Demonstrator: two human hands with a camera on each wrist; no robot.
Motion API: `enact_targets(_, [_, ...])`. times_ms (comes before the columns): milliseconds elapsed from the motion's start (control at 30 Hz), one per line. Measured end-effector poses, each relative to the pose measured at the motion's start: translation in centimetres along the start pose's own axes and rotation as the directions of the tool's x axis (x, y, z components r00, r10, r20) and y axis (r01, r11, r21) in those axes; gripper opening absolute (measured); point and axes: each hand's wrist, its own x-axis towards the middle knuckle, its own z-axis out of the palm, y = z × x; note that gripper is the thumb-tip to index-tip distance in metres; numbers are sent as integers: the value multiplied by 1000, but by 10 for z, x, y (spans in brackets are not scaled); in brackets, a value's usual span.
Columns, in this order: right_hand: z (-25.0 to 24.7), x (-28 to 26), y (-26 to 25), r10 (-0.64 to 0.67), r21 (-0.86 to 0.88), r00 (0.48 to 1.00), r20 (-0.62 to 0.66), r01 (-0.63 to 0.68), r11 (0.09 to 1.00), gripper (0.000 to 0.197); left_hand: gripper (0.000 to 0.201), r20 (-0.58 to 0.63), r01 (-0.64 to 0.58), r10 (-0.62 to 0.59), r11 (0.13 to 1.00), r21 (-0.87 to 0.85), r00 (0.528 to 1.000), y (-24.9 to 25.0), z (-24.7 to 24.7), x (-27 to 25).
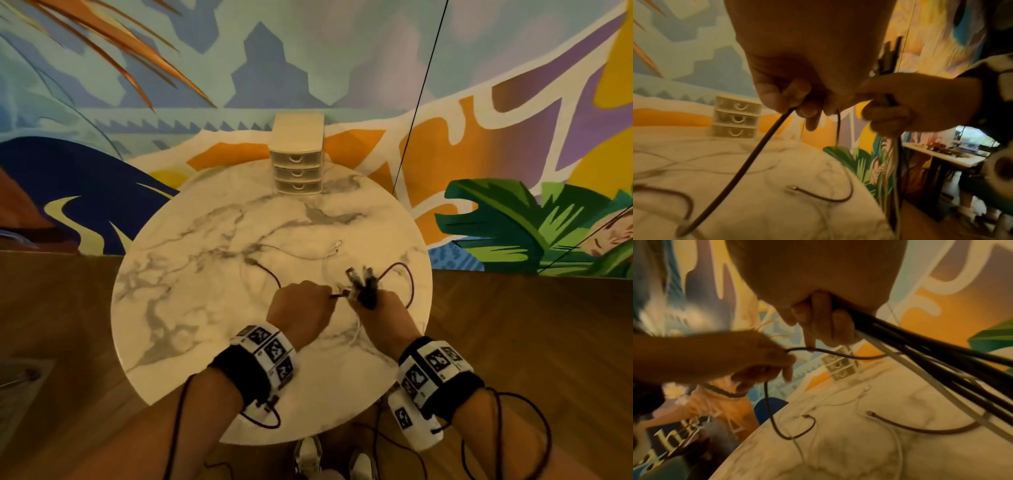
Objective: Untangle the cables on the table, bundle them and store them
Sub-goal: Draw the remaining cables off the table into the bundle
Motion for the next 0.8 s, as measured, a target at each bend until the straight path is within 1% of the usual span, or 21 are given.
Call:
enact_targets(33, [3, -1, -3, -3, -51, 999, 46, 6, 999, 26, 32, -6, -20, 20, 999, -31, 1000, 6, -3, 0])
enact_targets(67, [5, 0, -4, 6, -53, 998, 67, -2, 999, 25, 30, 2, -26, 26, 997, -74, 1000, 9, -2, 0])
enact_targets(133, [-1, 2, -1, 61, -10, 996, 69, -61, 998, 27, 29, 54, -19, 30, 981, -193, 998, 8, 13, -2])
enact_targets(167, [-5, 3, 2, 83, 23, 995, 57, -85, 996, 24, 29, 115, -5, 35, 967, -255, 993, 3, 24, -5])
enact_targets(200, [-11, 5, 4, 89, 57, 995, 33, -91, 994, 22, 30, 207, 33, 33, 952, -304, 978, -6, 38, -8])
enact_targets(233, [-17, 7, 5, 88, 89, 996, 5, -88, 992, 20, 30, 300, 94, 12, 937, -337, 954, -17, 50, -11])
enact_targets(267, [-23, 9, 6, 79, 121, 996, -30, -75, 990, 19, 29, 363, 170, -27, 914, -368, 932, -31, 59, -12])
enact_targets(300, [-29, 11, 5, 81, 138, 995, -62, -71, 988, 20, 28, 372, 242, -83, 882, -405, 924, -45, 64, -13])
enact_targets(333, [-34, 13, 6, 94, 142, 992, -90, -81, 987, 26, 26, 340, 295, -141, 838, -459, 930, -58, 66, -12])
enact_targets(367, [-38, 15, 7, 110, 137, 988, -110, -95, 986, 31, 24, 280, 322, -199, 792, -518, 939, -68, 64, -10])
enact_targets(433, [-44, 18, 15, 144, 116, 982, -120, -130, 985, 37, 23, 148, 316, -288, 718, -621, 946, -82, 58, -6])
enact_targets(467, [-45, 18, 18, 155, 108, 982, -109, -143, 984, 38, 24, 137, 318, -305, 688, -652, 942, -88, 57, -5])
enact_targets(500, [-46, 19, 22, 168, 100, 981, -94, -158, 982, 38, 25, 181, 342, -298, 679, -650, 937, -93, 57, -5])
enact_targets(533, [-47, 20, 27, 180, 88, 980, -81, -172, 981, 37, 28, 280, 387, -270, 704, -596, 921, -97, 59, -6])
enact_targets(567, [-47, 23, 30, 183, 76, 980, -82, -177, 981, 34, 32, 388, 418, -234, 757, -502, 891, -100, 60, -9])
enact_targets(600, [-47, 25, 32, 172, 68, 980, -97, -166, 984, 31, 34, 446, 407, -211, 818, -407, 870, -101, 60, -11])
enact_targets(633, [-45, 27, 32, 146, 69, 980, -135, -137, 988, 29, 37, 441, 370, -202, 866, -336, 874, -101, 57, -12])
enact_targets(700, [-39, 27, 27, 97, 131, 970, -225, -68, 989, 27, 40, 297, 243, -159, 931, -273, 942, -87, 43, -9])
enact_targets(733, [-34, 25, 21, 68, 181, 971, -227, -26, 983, 27, 42, 216, 157, -106, 959, -235, 971, -75, 33, -8])
enact_targets(767, [-27, 23, 15, 27, 211, 983, -182, 12, 977, 28, 42, 151, 61, -34, 982, -180, 988, -63, 24, -5])
enact_targets(800, [-19, 18, 6, -14, 194, 996, -92, 32, 980, 29, 41, 106, -27, 40, 992, -121, 994, -50, 15, -3])
